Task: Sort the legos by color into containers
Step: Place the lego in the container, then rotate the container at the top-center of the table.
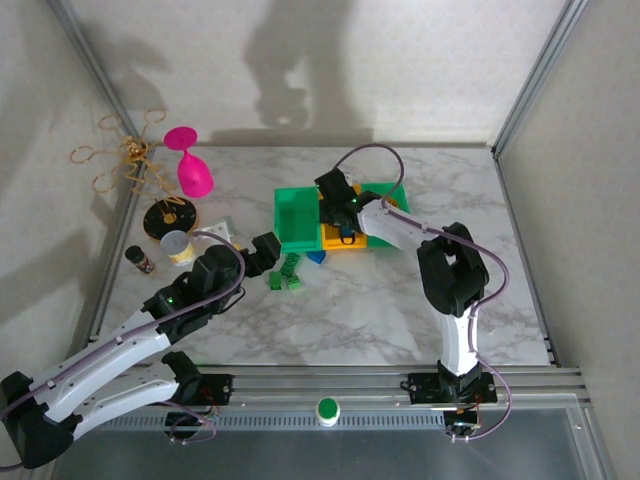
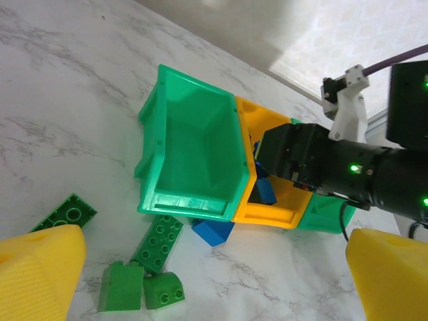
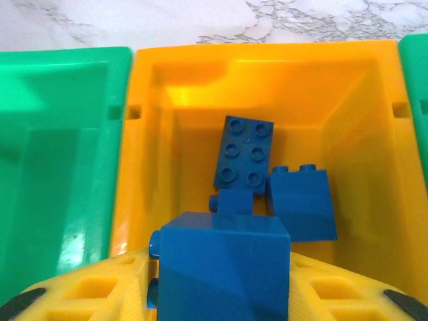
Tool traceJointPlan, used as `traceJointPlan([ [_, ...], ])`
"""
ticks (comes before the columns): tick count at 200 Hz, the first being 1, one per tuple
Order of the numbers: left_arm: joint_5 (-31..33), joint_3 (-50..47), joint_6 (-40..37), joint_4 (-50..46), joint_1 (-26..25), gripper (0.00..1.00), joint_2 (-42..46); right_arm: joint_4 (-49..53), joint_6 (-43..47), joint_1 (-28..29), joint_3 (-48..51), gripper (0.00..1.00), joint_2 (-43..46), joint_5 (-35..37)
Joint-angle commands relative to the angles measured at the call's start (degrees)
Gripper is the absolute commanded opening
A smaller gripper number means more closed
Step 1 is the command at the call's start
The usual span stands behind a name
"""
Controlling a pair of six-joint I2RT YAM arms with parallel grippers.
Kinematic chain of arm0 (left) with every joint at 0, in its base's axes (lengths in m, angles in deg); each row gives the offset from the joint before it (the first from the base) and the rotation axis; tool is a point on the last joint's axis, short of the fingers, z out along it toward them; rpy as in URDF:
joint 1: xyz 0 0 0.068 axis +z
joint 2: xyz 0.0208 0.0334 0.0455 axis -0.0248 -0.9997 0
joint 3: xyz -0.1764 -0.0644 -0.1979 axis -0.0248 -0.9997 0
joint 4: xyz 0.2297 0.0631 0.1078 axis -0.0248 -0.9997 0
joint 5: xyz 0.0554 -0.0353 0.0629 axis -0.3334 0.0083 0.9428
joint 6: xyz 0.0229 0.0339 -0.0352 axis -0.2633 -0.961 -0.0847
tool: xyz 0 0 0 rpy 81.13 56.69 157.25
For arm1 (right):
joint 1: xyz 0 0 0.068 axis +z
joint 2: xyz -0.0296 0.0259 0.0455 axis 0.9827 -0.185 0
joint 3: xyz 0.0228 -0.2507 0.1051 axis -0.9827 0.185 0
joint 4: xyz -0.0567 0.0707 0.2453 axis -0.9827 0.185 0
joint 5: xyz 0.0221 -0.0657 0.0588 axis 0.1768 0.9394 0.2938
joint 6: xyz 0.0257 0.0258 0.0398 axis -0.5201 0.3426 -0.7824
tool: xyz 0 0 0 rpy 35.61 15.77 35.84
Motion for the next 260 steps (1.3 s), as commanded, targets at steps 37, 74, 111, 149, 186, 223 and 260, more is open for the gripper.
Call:
traceJointPlan([
  [37,-0.7,1.3,-1.1,1.1,0.6,1.00,0.1,-1.6,1.9,-2.7,-3.5,0.49,-4.6,-1.7],
  [74,-0.5,1.3,-1.1,0.8,0.5,1.00,0.4,-0.7,2.4,-3.6,-5.3,0.54,-5.8,-1.5],
  [111,-0.6,1.6,-1.0,0.6,0.6,1.00,0.7,0.3,3.0,-3.6,-5.2,0.62,-2.7,-0.5],
  [149,-0.6,1.4,-0.8,0.4,0.6,1.00,1.5,0.4,2.7,-3.5,-2.4,0.65,3.3,-1.4],
  [186,-0.3,1.8,-0.8,-0.4,0.6,1.00,2.5,0.5,1.9,-2.5,1.5,0.65,8.1,-2.3],
  [223,0.5,0.9,-0.5,-1.8,0.6,1.00,4.2,-3.9,-0.7,1.3,12.6,0.66,14.1,-3.3],
  [260,1.1,-0.6,0.6,-3.3,0.6,1.00,5.2,-9.4,-1.0,7.6,21.5,0.66,15.9,-5.0],
])
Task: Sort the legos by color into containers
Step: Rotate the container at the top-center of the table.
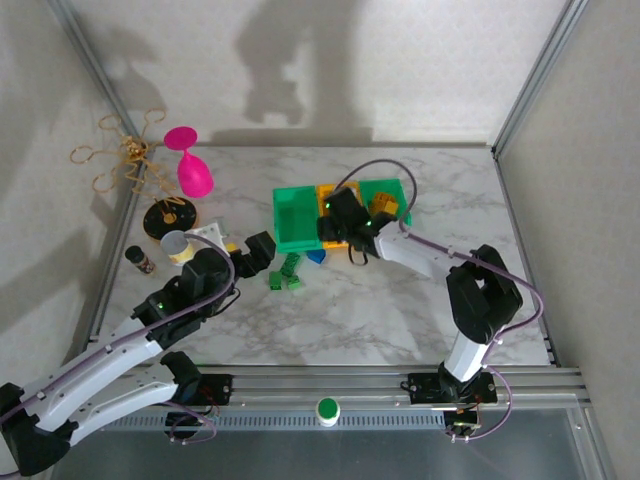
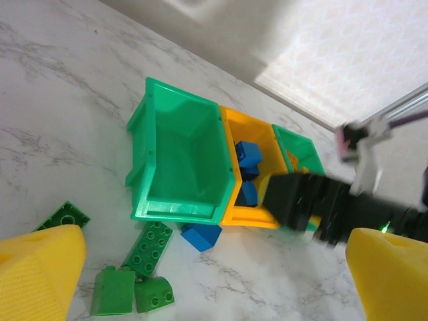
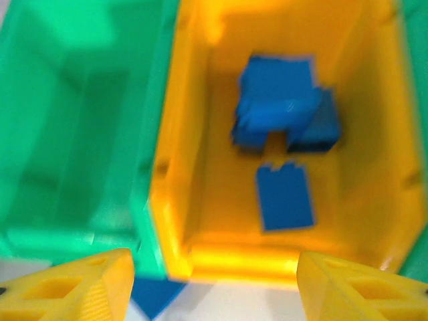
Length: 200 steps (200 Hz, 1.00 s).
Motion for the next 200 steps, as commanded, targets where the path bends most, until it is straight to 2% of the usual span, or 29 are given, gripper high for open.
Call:
traceJointPlan([
  [1,1.2,-0.5,0.8,-2.2,0.6,1.00,1.0,-4.1,-1.3,2.8,4.3,0.67,1.0,-1.6],
  [33,2.0,-2.7,2.2,-2.5,0.6,1.00,2.8,-8.3,-0.2,4.6,8.6,0.69,-0.3,-3.3],
  [69,3.2,-4.3,3.1,-2.9,0.6,1.00,4.2,-10.2,1.3,4.6,8.7,0.70,-3.0,-3.2],
  [129,4.0,-4.5,2.8,-3.5,0.6,1.00,3.9,-10.8,3.5,4.7,4.3,0.70,-8.4,-3.3],
  [200,4.2,-3.8,1.6,-3.2,0.6,1.00,3.3,-8.4,7.1,4.7,-2.9,0.70,-14.4,1.6],
])
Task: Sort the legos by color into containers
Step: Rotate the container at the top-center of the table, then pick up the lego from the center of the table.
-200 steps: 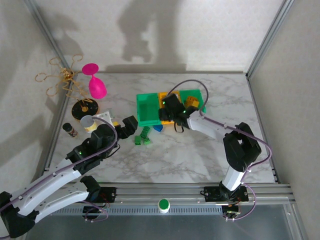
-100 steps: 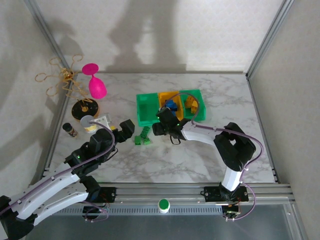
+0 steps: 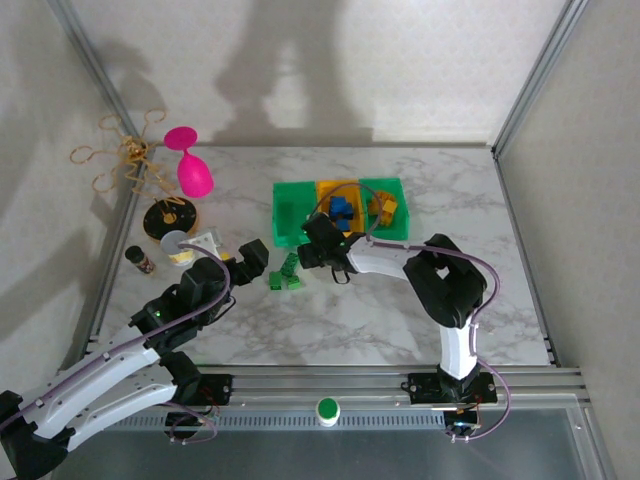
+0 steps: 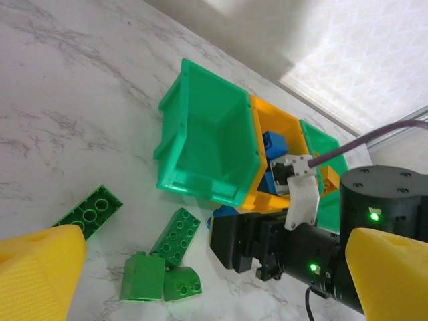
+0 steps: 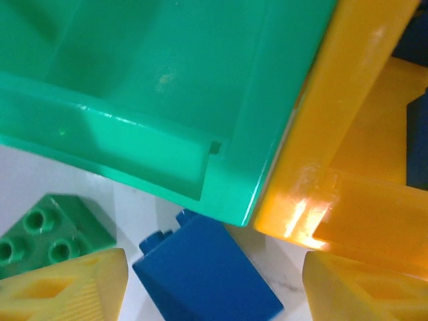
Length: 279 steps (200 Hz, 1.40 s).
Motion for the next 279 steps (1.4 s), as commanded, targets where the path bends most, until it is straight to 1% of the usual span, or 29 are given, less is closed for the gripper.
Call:
traceJointPlan([
  [1,1.6,0.4,-0.9,-1.2,0.6,1.00,-0.2,0.6,2.3,0.1,-3.2,0.70,-1.8,2.8],
  [49,1.3,0.7,-1.4,-0.8,0.6,1.00,-1.2,0.7,2.5,0.7,-2.5,0.60,-1.8,1.5],
  [74,0.9,0.5,-1.3,-0.3,0.6,1.00,-1.6,0.8,2.0,0.9,-1.6,0.60,-1.3,1.5],
  [93,0.8,0.7,-1.4,-0.2,0.6,1.00,-1.7,2.2,0.7,0.9,-1.9,0.59,-1.6,3.9],
  [104,0.9,0.6,-1.4,-0.5,0.6,1.00,-1.7,2.5,0.2,0.9,-2.1,0.60,-2.0,4.5],
  [125,0.8,0.5,-1.3,-0.8,0.5,1.00,-1.3,2.2,0.5,1.1,-2.0,0.61,-2.6,3.2],
  [190,1.3,0.2,-1.0,-1.5,0.6,1.00,0.1,0.9,0.7,2.3,1.0,0.60,0.3,-0.3],
  [205,1.1,0.3,-0.9,-1.4,0.6,1.00,0.0,1.6,0.3,2.4,1.1,0.59,0.5,0.2],
  [246,0.7,0.5,-0.9,-1.5,0.6,0.99,-0.1,2.5,0.5,2.4,0.1,0.52,-0.5,2.5],
  [279,1.1,0.5,-1.0,-2.0,0.6,1.00,0.3,2.2,0.8,2.4,0.0,0.43,-0.1,2.4],
])
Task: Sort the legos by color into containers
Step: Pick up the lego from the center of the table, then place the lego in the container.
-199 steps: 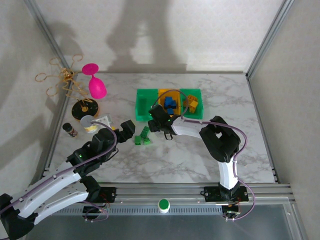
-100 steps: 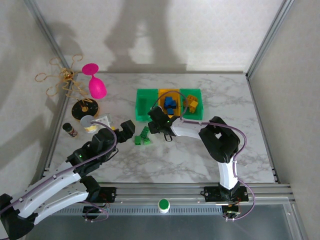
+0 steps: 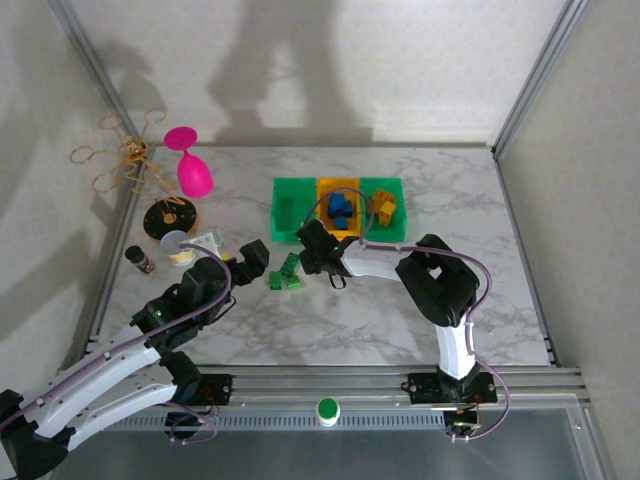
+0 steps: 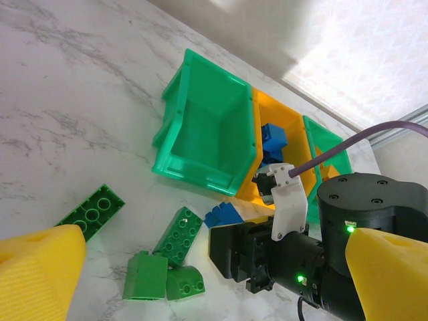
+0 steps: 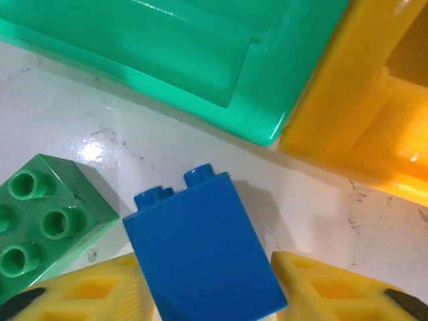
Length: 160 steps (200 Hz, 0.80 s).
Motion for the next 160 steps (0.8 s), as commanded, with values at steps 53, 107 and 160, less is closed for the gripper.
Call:
traceJointPlan([
  [53,1.1,0.5,-0.6,-1.5,0.6,0.99,0.6,1.0,0.3,0.4,-0.3,0.34,2.5,1.1],
  [107,0.9,1.2,-0.9,-1.7,0.6,1.00,0.6,2.2,0.1,0.4,0.5,0.29,7.6,1.6],
  [160,0.9,3.8,-2.8,-0.2,0.6,0.99,-1.3,8.8,-1.8,-1.9,-1.8,0.30,14.9,2.8],
])
